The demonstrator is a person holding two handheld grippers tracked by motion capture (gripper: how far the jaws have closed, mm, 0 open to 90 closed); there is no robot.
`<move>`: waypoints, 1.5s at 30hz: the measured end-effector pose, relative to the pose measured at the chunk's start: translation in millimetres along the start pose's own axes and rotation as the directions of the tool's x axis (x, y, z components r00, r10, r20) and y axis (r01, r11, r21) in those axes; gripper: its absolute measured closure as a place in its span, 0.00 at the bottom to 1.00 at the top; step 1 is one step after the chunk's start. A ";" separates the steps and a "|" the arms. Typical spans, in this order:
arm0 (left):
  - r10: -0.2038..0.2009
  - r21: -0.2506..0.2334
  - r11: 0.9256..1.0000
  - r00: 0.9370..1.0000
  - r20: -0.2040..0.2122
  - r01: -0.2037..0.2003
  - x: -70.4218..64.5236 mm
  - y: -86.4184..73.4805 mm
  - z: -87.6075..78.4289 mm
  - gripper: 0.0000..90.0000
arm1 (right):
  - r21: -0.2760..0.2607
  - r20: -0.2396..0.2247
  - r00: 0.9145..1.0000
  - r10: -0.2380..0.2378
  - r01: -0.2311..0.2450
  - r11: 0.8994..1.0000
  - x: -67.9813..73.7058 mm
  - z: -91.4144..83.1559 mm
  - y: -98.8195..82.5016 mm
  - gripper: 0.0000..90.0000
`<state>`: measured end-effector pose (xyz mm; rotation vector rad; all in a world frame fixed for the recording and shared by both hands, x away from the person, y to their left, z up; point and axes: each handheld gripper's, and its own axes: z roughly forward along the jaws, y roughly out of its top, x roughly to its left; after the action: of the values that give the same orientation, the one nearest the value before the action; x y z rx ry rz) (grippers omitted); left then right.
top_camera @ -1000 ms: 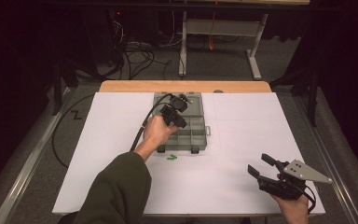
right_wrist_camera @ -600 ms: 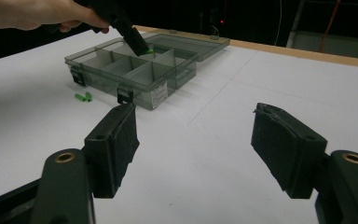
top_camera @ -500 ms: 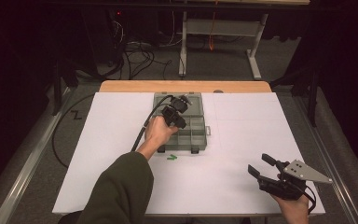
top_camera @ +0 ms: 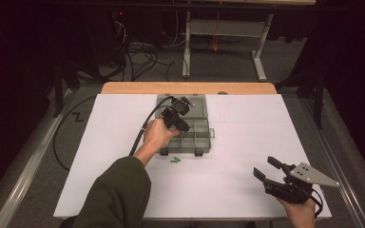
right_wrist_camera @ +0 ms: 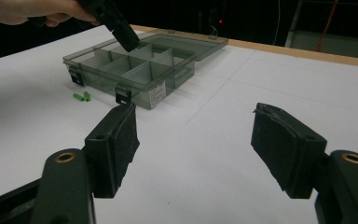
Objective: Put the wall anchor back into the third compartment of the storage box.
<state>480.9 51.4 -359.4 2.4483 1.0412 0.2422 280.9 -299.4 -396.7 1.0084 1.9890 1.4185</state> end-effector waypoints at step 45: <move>0.036 -0.046 0.998 0.998 0.060 -0.033 -11.7 -72.6 -41.9 0.48 | 0.007 -0.007 1.000 0.005 -0.005 1.000 0.8 2.6 -0.4 0.37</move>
<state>412.7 101.5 -357.5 2.4196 0.9588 0.1989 282.2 -297.4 -397.9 1.0138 1.9994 1.4209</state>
